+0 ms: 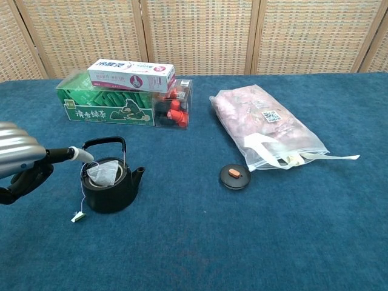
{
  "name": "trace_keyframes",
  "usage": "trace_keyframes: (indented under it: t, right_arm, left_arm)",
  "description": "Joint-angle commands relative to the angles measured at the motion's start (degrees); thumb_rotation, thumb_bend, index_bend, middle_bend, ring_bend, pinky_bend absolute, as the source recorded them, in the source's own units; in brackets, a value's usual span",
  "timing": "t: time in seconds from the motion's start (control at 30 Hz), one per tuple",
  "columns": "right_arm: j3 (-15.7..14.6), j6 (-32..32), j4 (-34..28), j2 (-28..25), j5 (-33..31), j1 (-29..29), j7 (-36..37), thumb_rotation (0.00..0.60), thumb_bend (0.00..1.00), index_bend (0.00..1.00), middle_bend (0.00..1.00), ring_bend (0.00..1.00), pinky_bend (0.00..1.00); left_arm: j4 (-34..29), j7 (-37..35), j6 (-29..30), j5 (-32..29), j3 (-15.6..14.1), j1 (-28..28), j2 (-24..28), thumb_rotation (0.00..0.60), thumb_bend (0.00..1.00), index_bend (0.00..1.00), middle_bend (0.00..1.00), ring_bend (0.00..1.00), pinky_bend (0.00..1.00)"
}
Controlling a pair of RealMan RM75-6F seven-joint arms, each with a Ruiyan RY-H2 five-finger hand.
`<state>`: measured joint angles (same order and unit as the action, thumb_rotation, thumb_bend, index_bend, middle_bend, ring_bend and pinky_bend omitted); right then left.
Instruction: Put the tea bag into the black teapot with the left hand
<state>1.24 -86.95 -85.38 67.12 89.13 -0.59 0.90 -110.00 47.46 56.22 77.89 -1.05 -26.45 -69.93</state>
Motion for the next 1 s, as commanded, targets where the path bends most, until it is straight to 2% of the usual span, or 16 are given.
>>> trace_keyframes:
  t: [0.03,0.53,1.0]
  right_arm:
    - [0.0,0.0,0.0,0.0,0.0,0.0,0.1,0.600,0.00,0.03,0.08,0.00,0.00]
    - [-0.1,0.1,0.4,0.1,-0.6,0.2,0.3,0.600,0.00,0.03,0.08,0.00,0.00]
    - [-0.1,0.4,0.5,0.1,-1.0,0.3,0.5,0.600,0.00,0.03,0.08,0.00,0.00]
  left_arm:
    - [-1.1,2.3,-2.0,-4.2,0.1,-1.8,-0.5,0.600,0.97,0.12,0.66,0.60,0.58]
    - [-1.0,5.3,-4.2,-15.0,0.0,-7.3,-3.0,0.600,0.97,0.13,0.66,0.60,0.58]
    - [0.2,7.0,-3.2,-22.5,-1.7,-11.4,-5.0,0.600,0.97,0.14,0.67,0.60,0.58]
